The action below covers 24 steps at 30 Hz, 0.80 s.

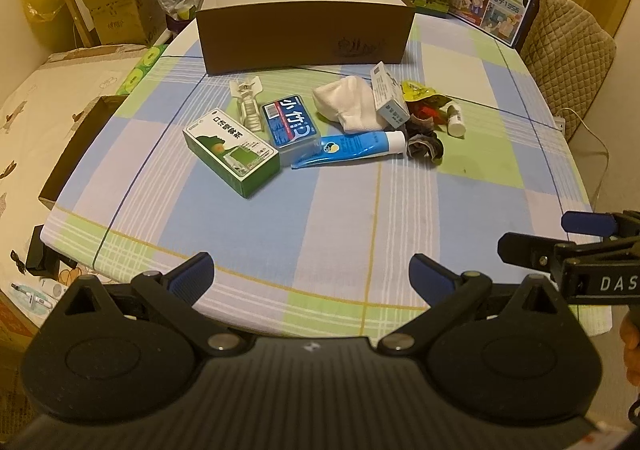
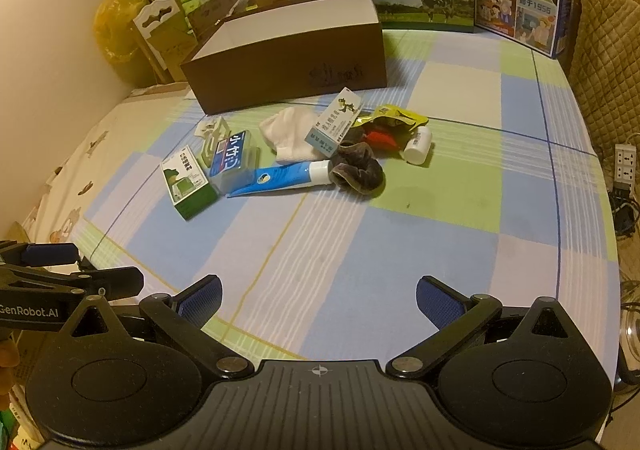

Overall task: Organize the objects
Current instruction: 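Move both tools toward the scattered items on the table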

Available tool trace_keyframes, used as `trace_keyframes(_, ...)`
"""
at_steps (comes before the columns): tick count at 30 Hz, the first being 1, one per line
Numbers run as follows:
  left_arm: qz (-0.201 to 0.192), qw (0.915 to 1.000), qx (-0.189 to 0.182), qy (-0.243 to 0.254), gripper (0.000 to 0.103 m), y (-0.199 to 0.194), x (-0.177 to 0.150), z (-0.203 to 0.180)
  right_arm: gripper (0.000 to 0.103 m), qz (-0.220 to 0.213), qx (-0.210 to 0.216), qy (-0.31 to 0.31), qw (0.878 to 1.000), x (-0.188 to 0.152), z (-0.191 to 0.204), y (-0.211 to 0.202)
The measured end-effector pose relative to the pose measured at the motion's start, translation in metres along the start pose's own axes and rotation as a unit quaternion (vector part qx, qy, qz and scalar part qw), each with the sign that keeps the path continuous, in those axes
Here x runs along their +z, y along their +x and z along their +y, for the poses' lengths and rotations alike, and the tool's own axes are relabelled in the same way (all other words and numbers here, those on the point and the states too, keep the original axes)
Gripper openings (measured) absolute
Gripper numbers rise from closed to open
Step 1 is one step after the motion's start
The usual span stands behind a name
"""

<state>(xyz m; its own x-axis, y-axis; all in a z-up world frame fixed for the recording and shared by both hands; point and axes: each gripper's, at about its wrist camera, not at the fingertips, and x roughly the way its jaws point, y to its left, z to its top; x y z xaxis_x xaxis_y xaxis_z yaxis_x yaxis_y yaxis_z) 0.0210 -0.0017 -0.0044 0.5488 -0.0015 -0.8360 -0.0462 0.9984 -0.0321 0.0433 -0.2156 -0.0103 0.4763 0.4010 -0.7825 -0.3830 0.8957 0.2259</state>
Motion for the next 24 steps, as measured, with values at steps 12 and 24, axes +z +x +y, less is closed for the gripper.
trace_keyframes(12, 0.003, 0.9999, 0.008, -0.009, 0.102, 0.01, 0.01, 0.001, 0.101, 0.002, 0.006, 0.004, 1.0, 0.011, -0.008, 0.01)
trace_keyframes(24, 0.005, 0.9996, 0.02, -0.02, 0.102, 0.026, 0.024, 0.007, 0.101, 0.007, 0.005, 0.014, 1.0, 0.026, -0.024, 0.023)
